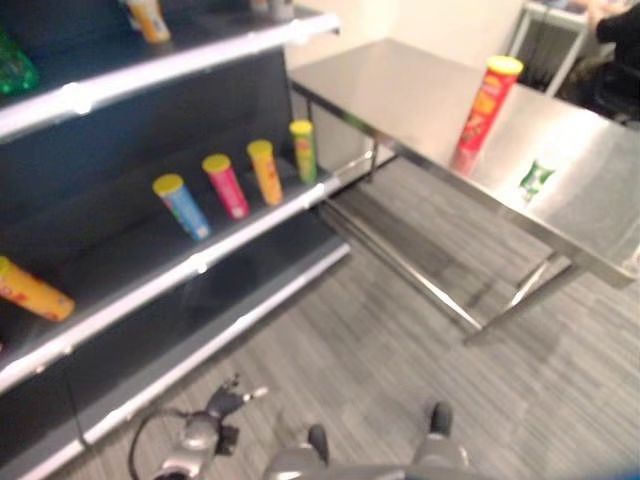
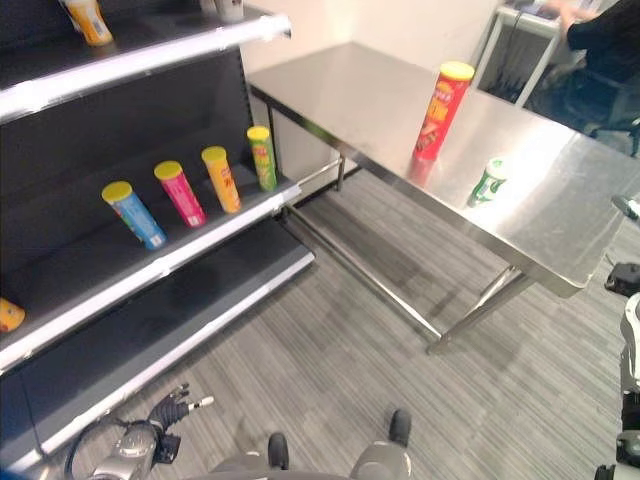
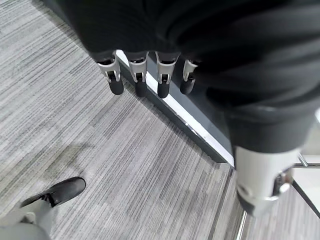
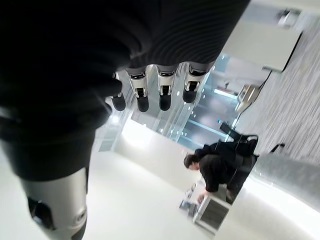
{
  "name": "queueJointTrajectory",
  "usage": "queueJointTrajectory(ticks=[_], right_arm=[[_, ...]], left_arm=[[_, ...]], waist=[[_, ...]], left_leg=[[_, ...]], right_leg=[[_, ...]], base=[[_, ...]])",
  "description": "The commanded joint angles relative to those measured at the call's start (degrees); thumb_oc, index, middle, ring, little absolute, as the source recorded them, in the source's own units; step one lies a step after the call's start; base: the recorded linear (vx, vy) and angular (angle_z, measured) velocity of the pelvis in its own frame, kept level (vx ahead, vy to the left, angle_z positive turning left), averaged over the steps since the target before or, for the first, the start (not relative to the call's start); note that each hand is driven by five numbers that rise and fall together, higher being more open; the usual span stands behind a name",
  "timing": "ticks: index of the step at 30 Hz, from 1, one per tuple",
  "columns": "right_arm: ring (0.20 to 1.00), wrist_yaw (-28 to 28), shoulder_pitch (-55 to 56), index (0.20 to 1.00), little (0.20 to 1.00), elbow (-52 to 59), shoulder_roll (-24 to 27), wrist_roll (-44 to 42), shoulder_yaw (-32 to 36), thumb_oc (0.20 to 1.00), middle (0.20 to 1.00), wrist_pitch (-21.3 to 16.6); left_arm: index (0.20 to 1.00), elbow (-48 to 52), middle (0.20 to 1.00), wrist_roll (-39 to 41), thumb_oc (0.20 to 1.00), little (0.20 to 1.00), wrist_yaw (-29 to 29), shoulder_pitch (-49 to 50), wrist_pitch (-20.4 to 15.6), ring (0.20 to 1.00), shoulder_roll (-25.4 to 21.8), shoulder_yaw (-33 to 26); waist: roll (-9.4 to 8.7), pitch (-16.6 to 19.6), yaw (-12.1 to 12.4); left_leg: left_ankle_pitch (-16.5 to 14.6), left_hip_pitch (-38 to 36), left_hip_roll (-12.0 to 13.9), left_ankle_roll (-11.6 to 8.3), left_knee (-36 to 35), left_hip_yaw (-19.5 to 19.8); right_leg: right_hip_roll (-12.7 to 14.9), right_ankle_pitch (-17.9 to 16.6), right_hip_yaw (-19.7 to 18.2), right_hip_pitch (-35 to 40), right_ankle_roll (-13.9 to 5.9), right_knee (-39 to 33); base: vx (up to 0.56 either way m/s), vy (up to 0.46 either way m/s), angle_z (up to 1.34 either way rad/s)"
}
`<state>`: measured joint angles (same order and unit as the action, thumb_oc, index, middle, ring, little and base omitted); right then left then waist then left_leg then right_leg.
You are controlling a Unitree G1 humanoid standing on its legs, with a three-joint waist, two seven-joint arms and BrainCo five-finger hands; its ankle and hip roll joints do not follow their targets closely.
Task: Put the goods on the table back onto the shelves and tidy them up.
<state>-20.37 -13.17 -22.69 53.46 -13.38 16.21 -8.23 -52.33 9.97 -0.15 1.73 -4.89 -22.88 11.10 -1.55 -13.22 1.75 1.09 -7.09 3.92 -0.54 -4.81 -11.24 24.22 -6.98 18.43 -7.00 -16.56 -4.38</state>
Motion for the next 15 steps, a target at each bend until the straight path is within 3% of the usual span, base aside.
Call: queueJointTrajectory(ticks=[1,3,4,5,6,7,8,11,12,13,15], right_arm=[[1.0,1.1,-10.0,1.0,1.0,-0.6,7.5,1.6,-4.3,1.0,1.0,-2.7],[1.0,2.1,-9.9,1.0,1.0,3.2,8.8,0.9,-4.0,1.0,1.0,-3.2],[1.0,2.9,-10.7,1.0,1.0,3.5,9.1,-0.6,-4.2,1.0,1.0,-3.7],[1.0,3.5,-12.0,1.0,1.0,3.6,9.6,-1.7,-5.5,1.0,1.0,-4.4],[1.0,5.3,-13.2,1.0,1.0,5.2,9.4,-4.1,-6.4,1.0,1.0,-4.3],[1.0,5.3,-13.2,1.0,1.0,5.2,9.4,-4.1,-6.4,1.0,1.0,-4.3],[1.0,5.6,-13.6,1.0,1.0,5.3,8.9,-5.7,-6.6,1.0,1.0,-4.7],[1.0,8.1,-12.7,1.0,1.0,6.3,8.0,-9.5,-5.1,1.0,1.0,-4.5],[1.0,8.7,-11.9,1.0,1.0,6.0,8.2,-10.0,-4.6,1.0,1.0,-4.5],[1.0,9.7,-11.1,1.0,1.0,5.0,8.8,-10.8,-4.7,1.0,1.0,-4.8],[1.0,10.7,-12.1,1.0,1.0,3.3,9.2,-10.0,-7.0,1.0,1.0,-4.6]], left_arm=[[1.0,3.4,1.0,-1.5,1.0,1.0,0.3,-3.6,-2.5,1.0,-4.0,0.4],[1.0,5.0,1.0,-1.2,1.0,1.0,0.4,-1.8,-2.3,1.0,-4.5,-0.2],[1.0,5.9,1.0,-0.4,1.0,1.0,0.3,-1.3,-2.4,1.0,-4.3,-0.4],[1.0,6.9,1.0,0.8,1.0,1.0,0.2,-0.3,-2.2,1.0,-3.9,-0.9],[1.0,8.8,1.0,2.2,1.0,1.0,-0.7,1.1,-1.9,1.0,-3.5,-1.9],[1.0,8.8,1.0,2.2,1.0,1.0,-0.7,1.1,-1.9,1.0,-3.5,-1.9],[1.0,9.4,1.0,2.7,1.0,1.0,-0.5,1.2,-1.6,1.0,-3.6,-2.2],[1.0,9.3,1.0,2.4,1.0,1.0,-0.8,0.8,-1.2,1.0,-2.8,-2.7],[1.0,9.0,1.0,1.7,1.0,1.0,-0.9,0.4,-1.1,1.0,-2.5,-2.5],[1.0,8.4,1.0,0.7,1.0,1.0,-1.2,0.0,-1.1,1.0,-2.3,-1.9],[1.0,8.2,1.0,0.6,1.0,1.0,-1.5,0.5,-1.2,1.0,-2.3,-1.6]], waist=[[-2.44,0.9,-0.1],[-2.01,2.5,-0.9],[-1.73,2.9,-1.3],[-1.15,2.9,-1.2],[-1.18,2.1,-0.7],[-1.38,2.2,-1.0],[-1.98,1.3,-0.5],[-3.7,0.2,0.9],[-4.01,0.3,1.2],[-3.15,0.6,2.4],[-2.32,1.3,3.1]], left_leg=[[-10.3,-9.7,8.6,-8.7,-0.2,4.9],[-8.4,-10.3,13.6,-9.89,0.8,6.0],[-6.1,-9.0,14.8,-10.1,2.8,6.4],[-1.8,-6.2,16.4,-9.88,7.6,7.9],[1.2,-1.2,16.1,-8.07,16.8,9.1],[1.3,-0.6,15.9,-8.03,17.0,9.5],[1.5,2.6,14.3,-7.06,20.7,9.9],[-6.1,8.9,6.9,-5.94,18.1,9.1],[-5.4,10.5,4.8,-5.79,14.9,8.0],[-2.7,12.1,2.4,-5.66,8.8,6.5],[-2.0,10.9,1.5,-5.32,4.6,7.5]], right_leg=[[-5.0,-6.2,-0.4,-0.5,1.56,1.5],[-7.6,-3.8,-2.0,-0.3,1.56,4.7],[-8.0,-3.0,-1.4,-0.1,1.56,5.2],[-9.7,-1.8,-0.6,1.3,2.34,4.9],[-12.0,0.6,-0.4,3.5,4.68,4.2],[-11.8,0.5,-0.2,3.3,4.72,4.1],[-11.9,1.2,0.5,4.6,5.63,3.5],[-11.9,2.8,1.7,7.8,6.01,1.3],[-11.8,2.8,2.3,8.5,5.89,0.4],[-12.9,3.5,2.2,9.2,5.68,-0.1],[-13.5,3.8,1.8,8.7,5.41,0.6]], base=[[0.53,-0.505,0.16],[0.55,-0.474,0.43],[0.34,-0.334,0.56],[0.32,-0.428,0.46],[0.22,-0.35,0.28],[0.17,-0.303,0.01],[0.1,-0.183,0.02],[0.15,-0.155,0.14],[0.19,-0.009,0.17],[0.12,0.03,0.29],[0.12,0.067,0.21]])
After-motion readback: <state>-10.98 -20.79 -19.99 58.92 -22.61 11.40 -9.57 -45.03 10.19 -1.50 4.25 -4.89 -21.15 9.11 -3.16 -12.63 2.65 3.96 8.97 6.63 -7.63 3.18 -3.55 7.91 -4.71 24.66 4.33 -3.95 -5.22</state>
